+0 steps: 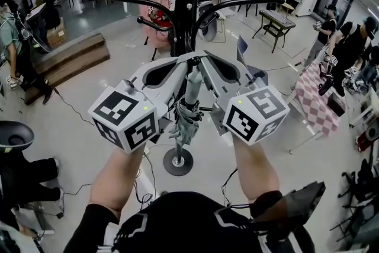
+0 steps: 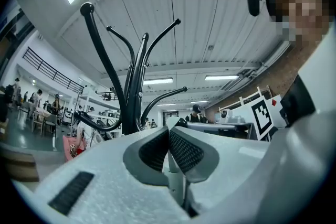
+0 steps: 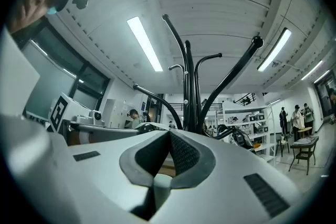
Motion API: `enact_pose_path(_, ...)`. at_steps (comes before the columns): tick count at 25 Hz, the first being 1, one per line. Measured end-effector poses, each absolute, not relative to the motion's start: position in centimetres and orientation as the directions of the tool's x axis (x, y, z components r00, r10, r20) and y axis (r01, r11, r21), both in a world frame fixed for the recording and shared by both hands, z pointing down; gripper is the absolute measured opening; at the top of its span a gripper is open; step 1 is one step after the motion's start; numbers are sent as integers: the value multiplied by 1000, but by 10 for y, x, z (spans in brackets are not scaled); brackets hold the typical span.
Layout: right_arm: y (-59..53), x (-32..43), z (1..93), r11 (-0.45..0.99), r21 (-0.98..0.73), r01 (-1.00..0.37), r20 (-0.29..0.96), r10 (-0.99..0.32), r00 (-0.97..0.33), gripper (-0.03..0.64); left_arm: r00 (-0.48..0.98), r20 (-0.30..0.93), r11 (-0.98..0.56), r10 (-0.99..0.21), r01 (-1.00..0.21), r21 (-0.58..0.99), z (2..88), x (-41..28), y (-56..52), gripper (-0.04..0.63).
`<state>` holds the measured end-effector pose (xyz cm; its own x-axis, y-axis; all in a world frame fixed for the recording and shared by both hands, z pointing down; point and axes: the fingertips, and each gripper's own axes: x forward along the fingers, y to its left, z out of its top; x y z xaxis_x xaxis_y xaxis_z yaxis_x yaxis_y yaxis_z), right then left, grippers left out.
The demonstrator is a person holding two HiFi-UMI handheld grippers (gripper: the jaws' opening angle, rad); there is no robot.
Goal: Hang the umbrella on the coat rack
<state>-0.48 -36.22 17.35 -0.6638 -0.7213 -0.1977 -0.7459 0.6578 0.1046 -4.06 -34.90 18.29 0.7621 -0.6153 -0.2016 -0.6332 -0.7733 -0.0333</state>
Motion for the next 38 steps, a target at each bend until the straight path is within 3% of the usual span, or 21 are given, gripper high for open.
enact_pose_path(38, -414, -13, 211, 625, 82, -776, -117, -767, -630, 9, 743, -119, -746, -659, -666, -28, 221, -34, -407, 11)
